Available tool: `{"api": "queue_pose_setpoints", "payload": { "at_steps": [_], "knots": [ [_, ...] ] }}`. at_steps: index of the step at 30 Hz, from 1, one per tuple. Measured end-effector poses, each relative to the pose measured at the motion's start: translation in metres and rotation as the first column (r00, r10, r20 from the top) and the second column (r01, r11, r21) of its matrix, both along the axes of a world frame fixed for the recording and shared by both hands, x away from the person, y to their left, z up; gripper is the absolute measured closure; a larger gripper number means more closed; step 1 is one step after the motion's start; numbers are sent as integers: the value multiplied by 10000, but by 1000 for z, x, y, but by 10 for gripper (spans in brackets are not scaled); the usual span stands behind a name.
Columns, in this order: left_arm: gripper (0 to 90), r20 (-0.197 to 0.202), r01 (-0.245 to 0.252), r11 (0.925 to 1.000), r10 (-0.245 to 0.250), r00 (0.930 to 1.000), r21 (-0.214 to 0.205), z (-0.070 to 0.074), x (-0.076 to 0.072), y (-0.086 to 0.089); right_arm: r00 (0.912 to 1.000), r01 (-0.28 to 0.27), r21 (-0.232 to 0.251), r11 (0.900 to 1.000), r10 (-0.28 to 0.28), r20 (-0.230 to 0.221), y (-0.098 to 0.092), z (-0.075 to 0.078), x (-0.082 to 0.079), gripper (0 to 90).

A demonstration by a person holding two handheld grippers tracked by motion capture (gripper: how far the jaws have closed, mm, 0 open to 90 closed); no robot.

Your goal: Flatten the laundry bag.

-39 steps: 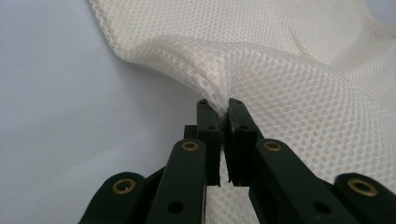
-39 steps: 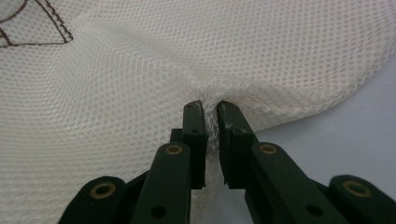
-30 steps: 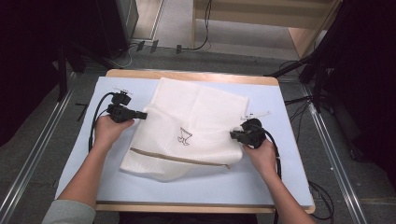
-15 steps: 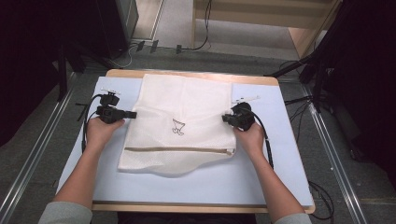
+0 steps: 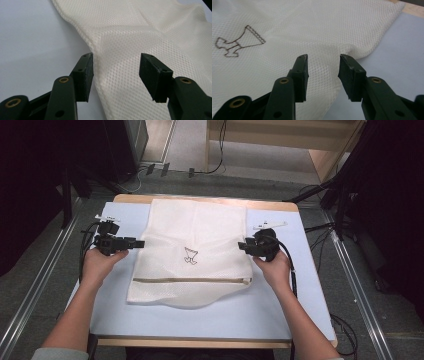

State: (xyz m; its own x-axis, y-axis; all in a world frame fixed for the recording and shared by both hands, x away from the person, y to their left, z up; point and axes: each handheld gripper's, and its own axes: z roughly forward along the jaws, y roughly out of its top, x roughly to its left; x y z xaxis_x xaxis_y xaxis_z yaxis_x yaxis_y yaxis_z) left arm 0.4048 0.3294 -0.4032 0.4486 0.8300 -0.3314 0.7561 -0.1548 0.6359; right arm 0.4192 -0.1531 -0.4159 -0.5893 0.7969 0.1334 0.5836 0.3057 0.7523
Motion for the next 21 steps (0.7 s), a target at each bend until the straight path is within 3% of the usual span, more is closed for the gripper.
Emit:
{"api": "queue_pose_setpoints", "payload": {
  "at_steps": [6, 11, 16, 20, 21],
  "knots": [
    [440, -28, 139, 9998, -139, 9999, 123, -10, -24, 2, 9992, -127, 0, 9999, 127, 385, -4, -2, -39, 593],
    [443, -401, 158, 9996, -148, 9991, 231, -22, -32, 4, 9998, -79, 230, 9997, 75, 183, -10, -4, -63, 526],
    [449, -761, 17, 9996, 6, 9971, 297, -35, -27, 4, 9997, 86, 387, 9992, -77, -247, -18, -13, -75, 474],
    [477, -1058, -156, 9997, 175, 9942, 189, -44, -20, 0, 9985, 29, 329, 9995, -11, -543, -15, -23, -71, 468],
    [496, -978, -151, 9996, 173, 9951, 229, -45, -20, -2, 9978, 22, 346, 9994, 1, -667, -13, -26, -68, 474]
  ]
}}
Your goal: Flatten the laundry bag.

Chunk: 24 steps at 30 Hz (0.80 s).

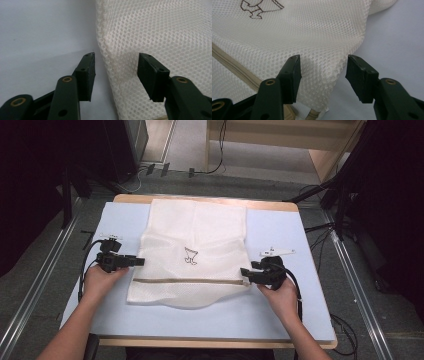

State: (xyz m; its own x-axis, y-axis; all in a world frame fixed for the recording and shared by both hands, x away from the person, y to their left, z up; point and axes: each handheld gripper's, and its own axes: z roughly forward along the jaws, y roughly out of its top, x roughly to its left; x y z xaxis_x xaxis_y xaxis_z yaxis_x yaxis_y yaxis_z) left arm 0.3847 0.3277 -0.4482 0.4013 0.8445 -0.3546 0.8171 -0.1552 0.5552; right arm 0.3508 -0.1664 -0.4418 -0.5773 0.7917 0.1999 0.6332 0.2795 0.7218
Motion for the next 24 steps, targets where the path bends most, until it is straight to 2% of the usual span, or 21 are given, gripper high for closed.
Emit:
{"api": "queue_pose_setpoints", "payload": {
  "at_steps": [2, 3, 4, 5, 7, 8, 10, 12, 15, 19, 23, 24],
  "knots": [
    [588, -170, 66, 9999, -69, 9998, -142, -1, 1, -4, 9994, -54, -21, 10000, 53, -338, 2, -6, 4, 518],
    [611, -109, 74, 10000, -75, 9999, -56, -2, 1, -6, 9987, -107, -81, 9999, 103, -495, 4, -10, 6, 547],
    [689, -109, 74, 10000, -75, 9999, -56, -2, 1, -6, 9976, -227, -148, 9996, 217, -654, 5, -12, 8, 608],
    [726, -220, 145, 9998, -143, 9997, 121, -2, 1, -10, 9963, -293, -219, 9993, 275, -817, 6, -15, 9, 661],
    [817, -420, 203, 9997, -198, 9989, 111, -3, 2, -12, 9957, -394, -377, 9985, 361, -851, 8, -17, 11, 759],
    [835, -441, 216, 9997, -210, 9988, 129, -3, 2, -13, 9960, -440, -471, 9979, 401, -799, 9, -18, 11, 800],
    [860, -531, 249, 9994, -237, 9983, 222, -2, 3, -15, 9958, -669, -838, 9942, 614, -672, 14, -20, 14, 842],
    [869, -462, 298, 9989, -281, 9985, 360, 1, 5, -15, 9956, -713, -1002, 9924, 646, -685, 18, -21, 16, 856],
    [871, -190, 103, 9998, -100, 9998, 176, 5, 10, -13, 9973, -632, -1094, 9920, 588, -437, 18, -18, 23, 862],
    [869, -98, -143, 9999, 142, 9998, -24, 6, 18, -9, 9989, -288, -866, 9958, 256, -388, 13, -16, 38, 862],
    [865, -51, -260, 9997, 260, 9997, -1, 3, 27, -9, 9985, -200, -719, 9972, 162, -524, 12, -18, 55, 860],
    [864, -89, -290, 9996, 290, 9995, -17, 1, 29, -9, 9990, -150, -677, 9976, 121, -429, 13, -19, 57, 858]
  ]
}}
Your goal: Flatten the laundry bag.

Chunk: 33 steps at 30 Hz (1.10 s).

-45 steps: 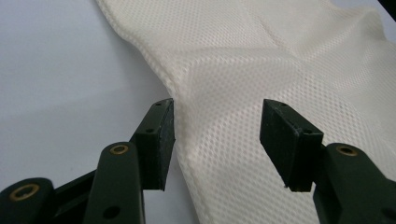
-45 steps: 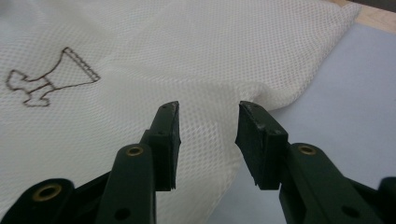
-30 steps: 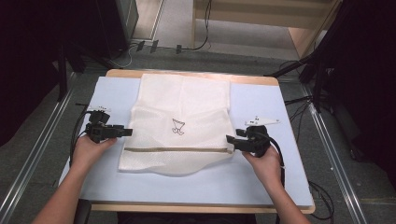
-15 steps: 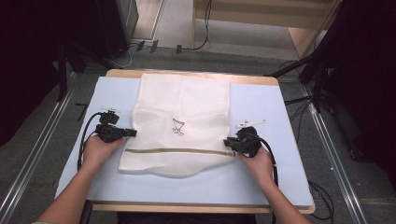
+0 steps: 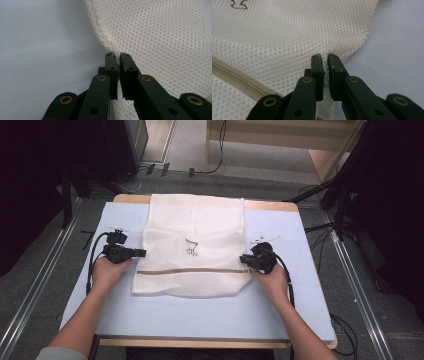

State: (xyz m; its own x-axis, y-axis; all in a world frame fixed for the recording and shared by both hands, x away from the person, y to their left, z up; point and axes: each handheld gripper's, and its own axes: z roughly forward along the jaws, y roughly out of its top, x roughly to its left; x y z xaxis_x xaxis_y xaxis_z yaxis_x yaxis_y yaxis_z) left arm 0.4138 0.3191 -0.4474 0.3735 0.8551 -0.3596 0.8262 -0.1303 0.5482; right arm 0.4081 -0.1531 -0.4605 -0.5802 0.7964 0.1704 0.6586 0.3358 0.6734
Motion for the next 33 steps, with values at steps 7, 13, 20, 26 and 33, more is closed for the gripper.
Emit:
{"api": "queue_pose_setpoints", "payload": {
  "at_steps": [7, 13, 20, 26, 33],
  "knots": [
    [859, -191, 187, 9998, -185, 9996, 117, -4, -1, 2, 9996, -81, -132, 9999, 77, -280, 1, -8, 6, 840],
    [859, -334, 540, 9983, -533, 9980, 219, -1, -10, 0, 9988, -122, -194, 9997, 113, -486, -4, -5, -6, 842],
    [858, -107, 373, 9985, -369, 9993, 393, 1, -10, 3, 9995, -227, -136, 9997, 223, -221, -2, -3, -10, 843],
    [859, 62, 10, 9993, -12, 10000, 363, 2, 4, 10, 9999, -98, -125, 9999, 97, -129, 6, -4, 6, 843],
    [857, 247, -382, 9977, 369, 9990, 563, 0, 14, 18, 10000, -26, -37, 10000, 26, 34, 20, -11, 27, 843]
  ]
}}
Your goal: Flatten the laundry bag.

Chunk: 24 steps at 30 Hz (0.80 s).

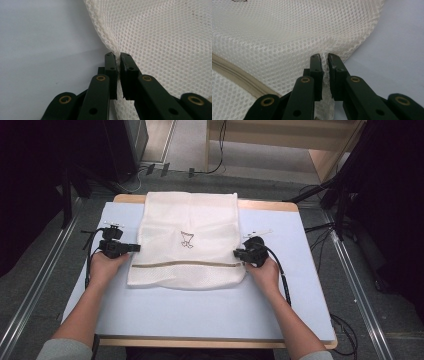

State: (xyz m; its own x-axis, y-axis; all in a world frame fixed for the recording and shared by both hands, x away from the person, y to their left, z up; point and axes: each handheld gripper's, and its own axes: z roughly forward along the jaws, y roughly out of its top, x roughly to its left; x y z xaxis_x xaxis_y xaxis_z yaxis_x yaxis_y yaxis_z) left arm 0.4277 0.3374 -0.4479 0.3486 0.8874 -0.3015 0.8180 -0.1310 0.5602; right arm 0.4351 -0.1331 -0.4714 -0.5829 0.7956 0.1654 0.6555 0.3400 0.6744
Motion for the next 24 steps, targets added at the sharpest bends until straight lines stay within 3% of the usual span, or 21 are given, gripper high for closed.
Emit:
{"api": "queue_pose_setpoints", "payload": {
  "at_steps": [4, 8, 11, 15, 18, 20, 21, 24],
  "knots": [
    [854, 136, -110, 9999, 112, 9998, -83, 1, 1, 7, 10000, -18, 125, 9999, 17, 59, 1, -1, 3, 842],
    [854, -21, -253, 9996, 253, 9997, -83, 2, 4, 13, 9998, 209, 609, 9979, -206, -51, 7, -4, 10, 840],
    [845, -121, -93, 9999, 94, 9999, 48, 2, 2, 11, 9998, 199, 506, 9985, -199, -3, 8, -3, 9, 831],
    [744, 93, 27, 9999, -29, 10000, 148, 6, -2, 12, 9994, 327, 394, 9987, -323, -104, 1, 3, 5, 712],
    [647, 561, 297, 9993, -309, 9979, 218, 17, -10, 10, 9993, 264, 399, 9989, -274, 254, -4, 14, -5, 676],
    [582, 630, 359, 9992, -370, 9973, 187, 19, -12, 10, 9987, 205, 322, 9993, -220, 464, -6, 20, -11, 648],
    [557, 760, 491, 9987, -477, 9960, -161, 25, -17, 10, 9980, 73, 336, 9994, -94, 632, -8, 28, -21, 618],
    [538, 924, 663, 9973, -631, 9937, -319, 31, -22, 6, 9972, -82, 468, 9989, 47, 750, -13, 32, -40, 618]
  ]
}}
